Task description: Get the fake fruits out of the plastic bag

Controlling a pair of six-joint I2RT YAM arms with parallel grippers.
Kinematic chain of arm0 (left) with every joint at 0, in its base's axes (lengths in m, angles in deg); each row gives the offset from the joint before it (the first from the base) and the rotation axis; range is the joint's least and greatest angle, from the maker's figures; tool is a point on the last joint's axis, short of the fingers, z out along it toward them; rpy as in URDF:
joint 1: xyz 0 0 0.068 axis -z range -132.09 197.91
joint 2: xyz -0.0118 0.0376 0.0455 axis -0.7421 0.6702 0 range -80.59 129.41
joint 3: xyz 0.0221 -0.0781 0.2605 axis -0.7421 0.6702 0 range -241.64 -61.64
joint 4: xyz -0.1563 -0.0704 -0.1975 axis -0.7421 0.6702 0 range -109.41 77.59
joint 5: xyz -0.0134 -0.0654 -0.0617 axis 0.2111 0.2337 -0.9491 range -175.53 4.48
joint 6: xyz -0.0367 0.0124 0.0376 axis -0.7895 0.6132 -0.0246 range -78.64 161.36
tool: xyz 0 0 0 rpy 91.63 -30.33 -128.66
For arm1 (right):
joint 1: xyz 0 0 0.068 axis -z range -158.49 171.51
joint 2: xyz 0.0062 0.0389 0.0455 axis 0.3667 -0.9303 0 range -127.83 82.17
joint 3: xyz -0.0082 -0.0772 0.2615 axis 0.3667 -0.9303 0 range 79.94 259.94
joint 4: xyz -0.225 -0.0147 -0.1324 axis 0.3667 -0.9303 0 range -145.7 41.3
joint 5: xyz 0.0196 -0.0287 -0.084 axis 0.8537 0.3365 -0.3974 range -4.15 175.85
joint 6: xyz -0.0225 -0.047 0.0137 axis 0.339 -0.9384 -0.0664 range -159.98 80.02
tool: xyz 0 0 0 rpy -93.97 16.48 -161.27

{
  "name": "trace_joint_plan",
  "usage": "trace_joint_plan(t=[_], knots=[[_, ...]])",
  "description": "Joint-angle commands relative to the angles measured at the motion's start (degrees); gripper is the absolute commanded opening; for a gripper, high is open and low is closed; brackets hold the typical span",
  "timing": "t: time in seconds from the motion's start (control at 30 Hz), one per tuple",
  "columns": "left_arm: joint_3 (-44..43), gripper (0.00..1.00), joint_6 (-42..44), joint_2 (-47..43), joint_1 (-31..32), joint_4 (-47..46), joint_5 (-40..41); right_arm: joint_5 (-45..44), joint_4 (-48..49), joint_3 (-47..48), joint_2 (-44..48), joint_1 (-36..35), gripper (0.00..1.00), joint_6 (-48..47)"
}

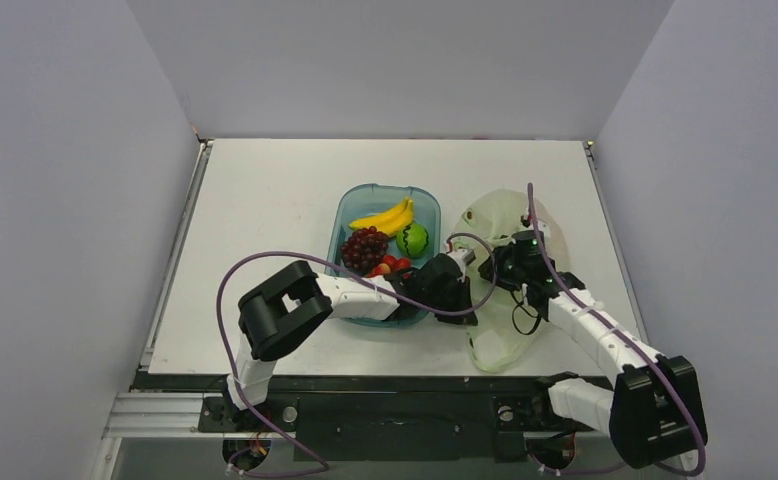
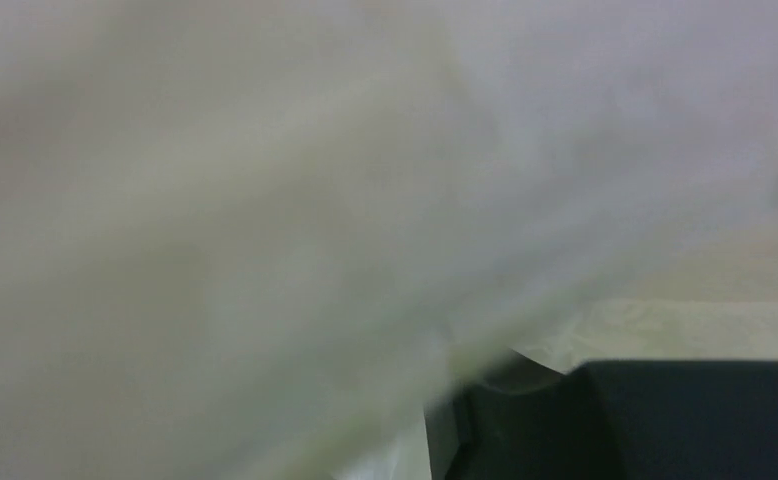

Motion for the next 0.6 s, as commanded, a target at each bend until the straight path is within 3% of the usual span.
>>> trace_joint_plan(t=[0.0, 0.3, 0.47, 0.57], knots=[[0.38, 0.0, -0.55, -0.81, 0.23, -2.72, -0.09, 1.82, 6.98, -3.37, -6.55, -0.93, 0.27, 4.23], [0.91, 0.0, -0.44, -1.28, 0.27, -2.18, 0.31, 2.71, 11.31, -2.41, -20.15, 4.24, 0.23, 4.33], [1.13, 0.0, -0.28, -1.75, 0.23, -1.68, 0.48, 2.87, 9.33, -3.64, -12.58, 3.95, 0.27, 2.98], [0.75, 0.0, -0.27, -1.59, 0.27, -1.74, 0.32, 1.54, 5.76, -2.52, -6.16, 3.33, 0.38, 1.03]])
